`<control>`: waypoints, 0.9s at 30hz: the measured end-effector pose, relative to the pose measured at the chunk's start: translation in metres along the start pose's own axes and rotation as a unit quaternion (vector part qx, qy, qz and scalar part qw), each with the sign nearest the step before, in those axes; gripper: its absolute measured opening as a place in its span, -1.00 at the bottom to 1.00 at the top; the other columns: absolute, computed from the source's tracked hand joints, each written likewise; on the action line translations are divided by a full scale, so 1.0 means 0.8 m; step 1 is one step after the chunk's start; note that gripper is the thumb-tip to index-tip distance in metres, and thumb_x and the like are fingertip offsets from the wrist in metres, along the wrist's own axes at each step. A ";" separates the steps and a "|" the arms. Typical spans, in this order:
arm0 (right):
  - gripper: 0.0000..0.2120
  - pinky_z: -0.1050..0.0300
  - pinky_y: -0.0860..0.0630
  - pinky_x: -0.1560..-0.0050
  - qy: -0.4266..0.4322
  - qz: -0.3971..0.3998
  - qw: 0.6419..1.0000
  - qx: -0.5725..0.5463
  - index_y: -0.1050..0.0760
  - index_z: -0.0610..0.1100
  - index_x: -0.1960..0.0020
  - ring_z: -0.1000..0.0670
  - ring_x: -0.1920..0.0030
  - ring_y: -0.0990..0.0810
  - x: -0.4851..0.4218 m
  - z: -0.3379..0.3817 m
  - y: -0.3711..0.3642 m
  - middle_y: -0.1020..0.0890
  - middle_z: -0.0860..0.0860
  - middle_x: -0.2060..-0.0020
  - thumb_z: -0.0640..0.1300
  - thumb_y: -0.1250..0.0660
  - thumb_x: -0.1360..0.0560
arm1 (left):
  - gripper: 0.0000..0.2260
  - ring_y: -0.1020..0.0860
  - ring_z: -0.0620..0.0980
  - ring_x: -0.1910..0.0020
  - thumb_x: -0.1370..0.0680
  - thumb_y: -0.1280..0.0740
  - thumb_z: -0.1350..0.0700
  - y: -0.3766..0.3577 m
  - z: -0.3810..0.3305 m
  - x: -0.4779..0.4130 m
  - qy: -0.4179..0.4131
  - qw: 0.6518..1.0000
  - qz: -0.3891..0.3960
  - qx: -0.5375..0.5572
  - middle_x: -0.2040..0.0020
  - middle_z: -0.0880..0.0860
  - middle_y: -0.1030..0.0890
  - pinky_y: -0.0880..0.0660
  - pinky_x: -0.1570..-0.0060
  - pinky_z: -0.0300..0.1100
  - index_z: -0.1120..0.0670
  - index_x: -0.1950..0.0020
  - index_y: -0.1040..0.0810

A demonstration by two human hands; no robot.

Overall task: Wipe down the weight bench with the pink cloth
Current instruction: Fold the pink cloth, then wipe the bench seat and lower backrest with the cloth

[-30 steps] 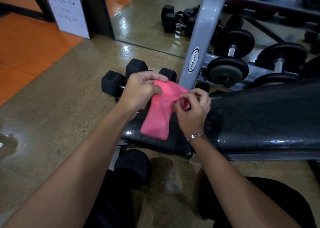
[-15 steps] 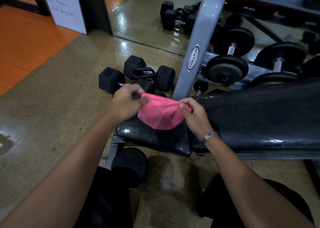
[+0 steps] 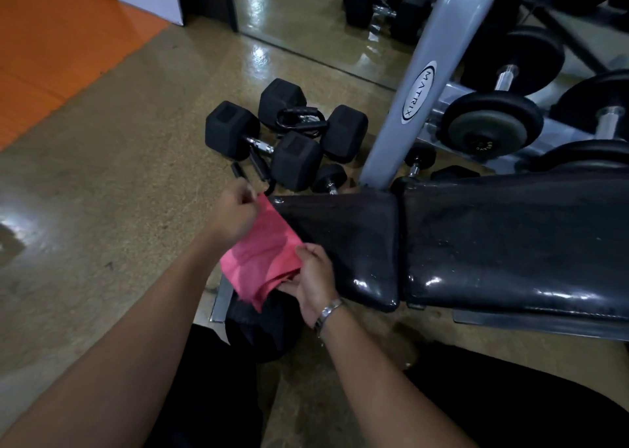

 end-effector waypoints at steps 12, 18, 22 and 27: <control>-0.86 -0.07 -0.60 0.13 0.181 0.016 0.896 0.404 -0.47 0.05 -0.05 0.03 0.24 -0.63 -0.004 0.005 -0.046 -0.67 0.04 0.25 -0.02 -0.31 -0.50 | -0.88 -0.52 0.21 -0.08 -0.59 -0.29 0.07 -0.027 0.067 -0.013 -0.067 0.954 -0.128 -0.262 -0.07 0.09 -0.65 -0.47 -0.11 0.13 0.06 0.01 -0.60; -0.75 -0.01 -0.56 0.13 0.295 -0.016 0.765 0.573 -0.48 0.08 -0.17 -0.07 0.08 -0.62 0.011 0.053 -0.019 -0.68 0.04 0.09 -0.04 -0.28 -0.49 | -0.54 -0.39 0.26 -0.41 -0.61 -0.07 -0.19 -0.072 0.103 0.018 0.025 0.973 -0.122 -0.192 -0.47 0.17 -0.42 -0.39 -0.31 0.23 0.03 -0.37 -0.44; -0.75 0.07 -0.53 0.12 0.388 -0.084 0.709 0.583 -0.52 0.05 -0.17 0.00 0.00 -0.57 0.024 0.097 0.028 -0.66 0.11 0.07 -0.09 -0.29 -0.50 | -0.47 -0.22 0.18 -0.57 -0.65 0.03 -0.18 -0.082 0.116 0.001 0.022 0.970 -0.089 -0.226 -0.63 0.11 -0.21 -0.22 -0.48 0.18 -0.04 -0.59 -0.25; -0.76 -0.02 -0.45 -0.09 0.415 -0.131 0.642 0.631 -0.56 -0.02 -0.18 -0.01 -0.11 -0.49 0.022 0.121 0.074 -0.60 0.08 -0.06 -0.10 -0.28 -0.53 | -0.50 -0.20 0.16 -0.59 -0.67 0.10 -0.17 -0.082 0.113 -0.023 0.007 0.971 -0.065 -0.228 -0.64 0.08 -0.18 -0.19 -0.52 0.15 -0.15 -0.61 -0.18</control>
Point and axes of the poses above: each hand's wrist, its own x-axis away from the middle knuckle, its own y-axis out of the back of the hand, z = x × y, the point moved 10 cm from there along -x, towards the middle knuckle
